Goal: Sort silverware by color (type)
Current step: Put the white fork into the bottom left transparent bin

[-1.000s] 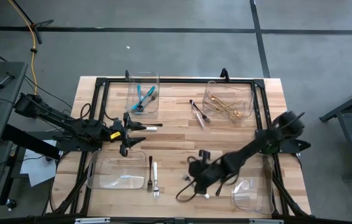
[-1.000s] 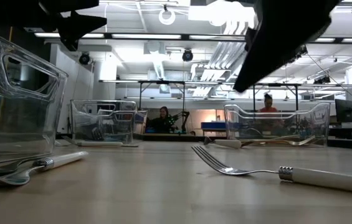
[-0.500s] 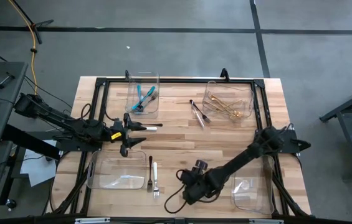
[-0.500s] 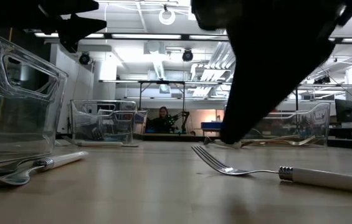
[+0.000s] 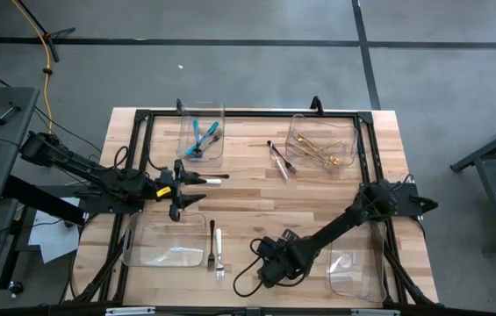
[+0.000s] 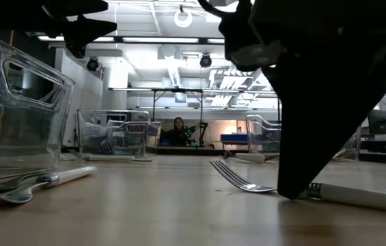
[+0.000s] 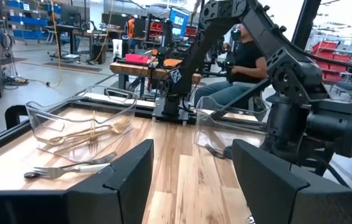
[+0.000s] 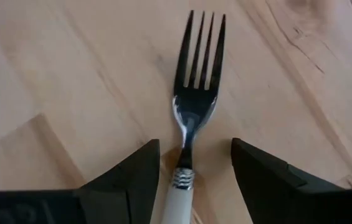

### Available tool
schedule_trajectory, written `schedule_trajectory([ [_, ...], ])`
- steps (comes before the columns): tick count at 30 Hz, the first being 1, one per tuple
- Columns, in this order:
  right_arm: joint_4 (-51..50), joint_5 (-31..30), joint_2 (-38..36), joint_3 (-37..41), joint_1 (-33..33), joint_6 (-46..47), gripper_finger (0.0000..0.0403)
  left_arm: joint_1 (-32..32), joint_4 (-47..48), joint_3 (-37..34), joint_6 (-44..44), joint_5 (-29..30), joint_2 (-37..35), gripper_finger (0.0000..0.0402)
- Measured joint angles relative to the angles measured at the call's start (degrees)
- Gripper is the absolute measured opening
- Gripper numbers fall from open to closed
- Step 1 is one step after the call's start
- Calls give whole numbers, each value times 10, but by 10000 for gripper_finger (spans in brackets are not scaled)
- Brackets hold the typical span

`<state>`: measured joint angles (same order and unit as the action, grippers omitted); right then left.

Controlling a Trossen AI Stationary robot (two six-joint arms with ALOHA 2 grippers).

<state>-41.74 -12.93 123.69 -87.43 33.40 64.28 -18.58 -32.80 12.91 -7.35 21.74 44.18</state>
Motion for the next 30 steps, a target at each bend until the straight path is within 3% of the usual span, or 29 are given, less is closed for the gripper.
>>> schedule_trajectory([
  [8,-25,9,17,-1,5,4,183,0,0,0,0,0,0,211],
  [23,-57,21,17,-1,12,-22,14,0,0,0,0,0,0,211],
  [30,-58,20,17,-1,11,-44,6,0,0,0,0,0,0,211],
])
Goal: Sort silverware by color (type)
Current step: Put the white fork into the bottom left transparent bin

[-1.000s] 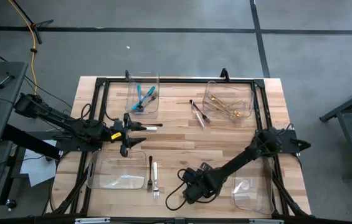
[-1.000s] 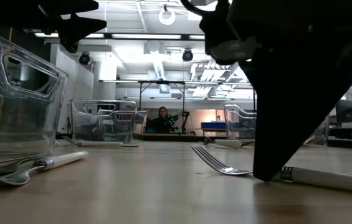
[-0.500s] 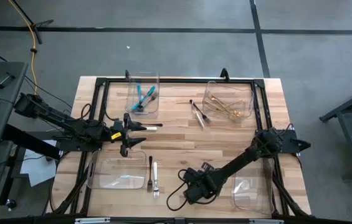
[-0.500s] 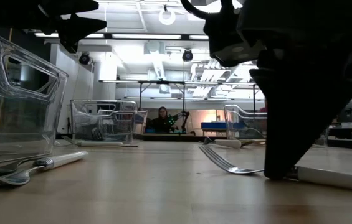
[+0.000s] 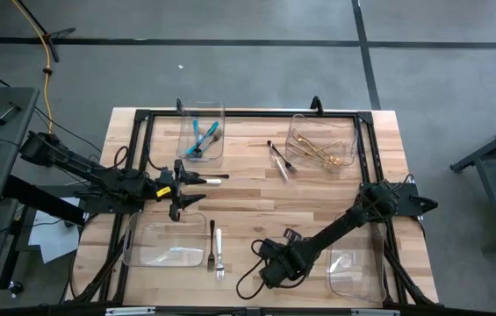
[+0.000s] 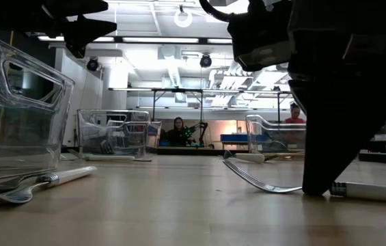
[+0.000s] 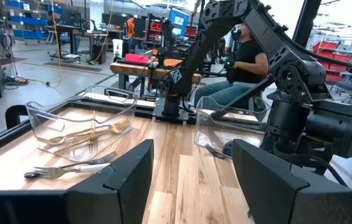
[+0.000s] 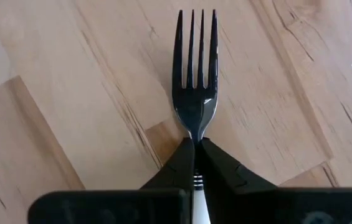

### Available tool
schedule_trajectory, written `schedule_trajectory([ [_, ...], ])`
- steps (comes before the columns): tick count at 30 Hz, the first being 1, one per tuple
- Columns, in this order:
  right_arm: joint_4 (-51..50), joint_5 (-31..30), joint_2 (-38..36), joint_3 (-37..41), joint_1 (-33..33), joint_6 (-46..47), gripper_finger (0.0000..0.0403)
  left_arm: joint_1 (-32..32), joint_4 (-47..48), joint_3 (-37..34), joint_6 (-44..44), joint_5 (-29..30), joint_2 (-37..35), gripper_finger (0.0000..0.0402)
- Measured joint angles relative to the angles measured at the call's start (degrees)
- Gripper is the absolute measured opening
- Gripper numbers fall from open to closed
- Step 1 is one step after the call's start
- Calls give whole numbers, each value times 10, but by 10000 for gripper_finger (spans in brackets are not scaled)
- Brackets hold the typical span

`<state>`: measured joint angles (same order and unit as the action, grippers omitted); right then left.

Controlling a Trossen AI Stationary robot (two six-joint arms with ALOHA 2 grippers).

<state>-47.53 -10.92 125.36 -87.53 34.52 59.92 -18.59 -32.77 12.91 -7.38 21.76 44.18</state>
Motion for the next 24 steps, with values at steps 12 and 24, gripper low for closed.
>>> schedule_trajectory([
  [12,-29,-8,4,-27,-18,-74,3,0,0,0,0,0,0,211],
  [24,-56,-52,4,-28,-58,-150,1,0,2,0,0,0,0,211],
])
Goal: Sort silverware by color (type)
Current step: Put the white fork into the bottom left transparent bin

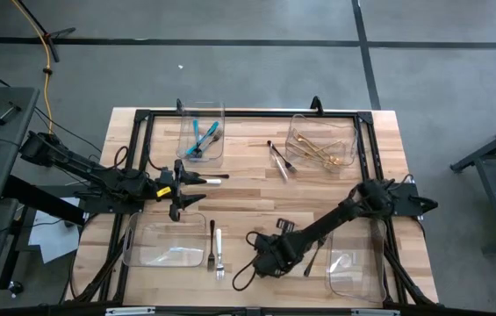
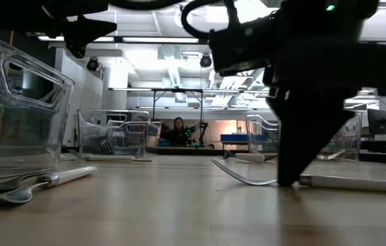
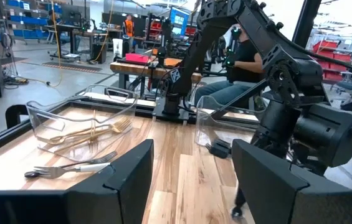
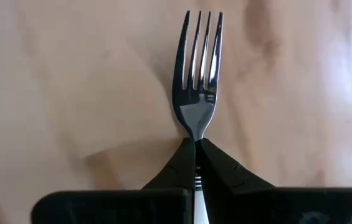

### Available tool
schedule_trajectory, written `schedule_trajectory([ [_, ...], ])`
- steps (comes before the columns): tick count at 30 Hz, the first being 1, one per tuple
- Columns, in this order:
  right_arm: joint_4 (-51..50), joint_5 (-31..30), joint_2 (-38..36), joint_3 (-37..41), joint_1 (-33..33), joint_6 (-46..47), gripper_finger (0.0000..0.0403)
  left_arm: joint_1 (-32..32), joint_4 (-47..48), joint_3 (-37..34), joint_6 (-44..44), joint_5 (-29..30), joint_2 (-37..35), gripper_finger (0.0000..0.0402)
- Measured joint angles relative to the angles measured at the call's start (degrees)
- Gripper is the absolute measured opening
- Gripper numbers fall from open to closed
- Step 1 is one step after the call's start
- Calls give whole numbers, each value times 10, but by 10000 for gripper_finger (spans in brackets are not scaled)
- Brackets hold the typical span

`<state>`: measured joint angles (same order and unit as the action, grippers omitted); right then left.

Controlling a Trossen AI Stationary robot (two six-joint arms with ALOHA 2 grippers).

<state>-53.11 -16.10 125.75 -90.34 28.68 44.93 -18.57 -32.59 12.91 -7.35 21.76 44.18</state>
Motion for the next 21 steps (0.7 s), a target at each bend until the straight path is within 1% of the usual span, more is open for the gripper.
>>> schedule_trajectory([
  [7,-6,-51,1,3,-28,-54,0,0,2,0,0,0,0,211],
  [17,24,-93,-6,8,-82,-169,2,0,2,0,-1,0,0,211],
  [18,28,-104,-9,8,-89,-176,4,0,2,0,-1,0,0,211],
  [21,40,-111,-16,9,-110,-195,5,0,2,0,-1,0,0,211],
])
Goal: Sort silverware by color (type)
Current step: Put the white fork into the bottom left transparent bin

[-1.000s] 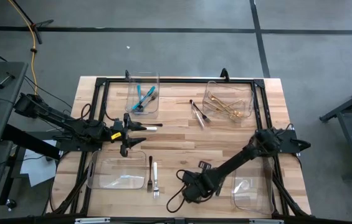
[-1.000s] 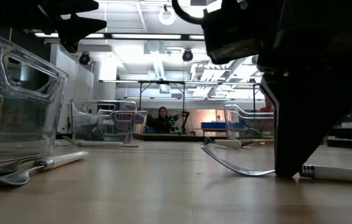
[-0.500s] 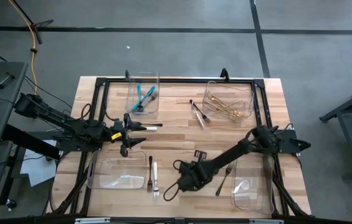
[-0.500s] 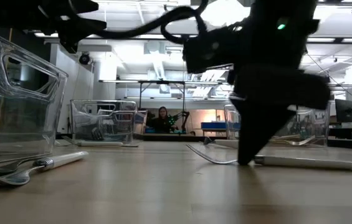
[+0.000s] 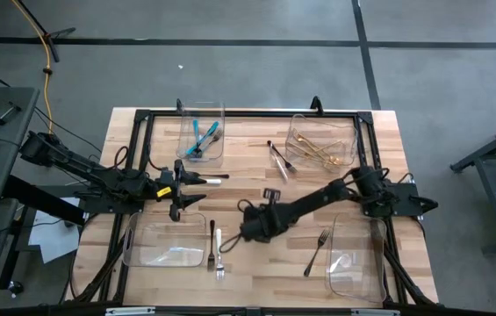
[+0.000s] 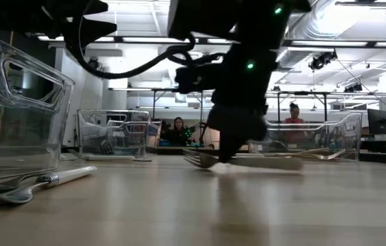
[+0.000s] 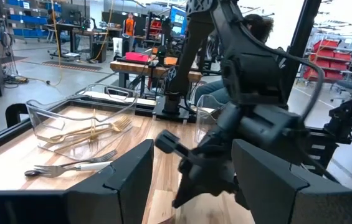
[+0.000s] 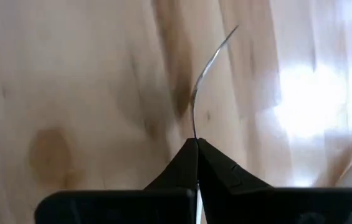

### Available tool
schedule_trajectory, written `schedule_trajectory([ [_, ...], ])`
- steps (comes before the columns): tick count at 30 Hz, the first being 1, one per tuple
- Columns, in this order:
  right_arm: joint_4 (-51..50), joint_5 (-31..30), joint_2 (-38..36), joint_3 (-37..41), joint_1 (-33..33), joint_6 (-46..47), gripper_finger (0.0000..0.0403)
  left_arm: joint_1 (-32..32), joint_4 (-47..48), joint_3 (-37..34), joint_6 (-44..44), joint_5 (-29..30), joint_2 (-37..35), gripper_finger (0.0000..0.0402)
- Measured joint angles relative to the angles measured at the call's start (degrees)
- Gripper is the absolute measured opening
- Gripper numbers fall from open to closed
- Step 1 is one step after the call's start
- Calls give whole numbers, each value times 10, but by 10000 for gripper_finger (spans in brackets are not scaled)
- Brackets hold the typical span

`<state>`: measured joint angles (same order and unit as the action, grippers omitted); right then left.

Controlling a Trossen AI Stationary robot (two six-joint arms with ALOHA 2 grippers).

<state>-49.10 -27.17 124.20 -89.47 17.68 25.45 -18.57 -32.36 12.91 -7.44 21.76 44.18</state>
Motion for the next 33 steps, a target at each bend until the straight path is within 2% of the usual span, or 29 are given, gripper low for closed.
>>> schedule_trajectory([
  [9,82,23,-6,-1,-45,-66,3,0,1,0,0,0,0,211],
  [13,80,22,-16,-1,-52,-80,2,0,13,0,0,0,0,211],
  [16,80,5,-41,5,-53,-85,2,0,23,0,0,0,0,211],
  [19,112,-8,-101,58,-54,-67,1,0,28,0,-2,0,0,211],
  [23,245,-17,-218,213,-54,-16,1,0,27,0,-27,-1,0,211],
  [27,468,-21,-327,353,-47,8,1,1,24,0,-21,0,0,211],
  [30,666,-23,-363,429,-39,-33,0,6,15,0,-15,0,0,211],
  [33,866,-23,-365,475,-34,-101,0,12,-9,0,-15,1,9,211],
])
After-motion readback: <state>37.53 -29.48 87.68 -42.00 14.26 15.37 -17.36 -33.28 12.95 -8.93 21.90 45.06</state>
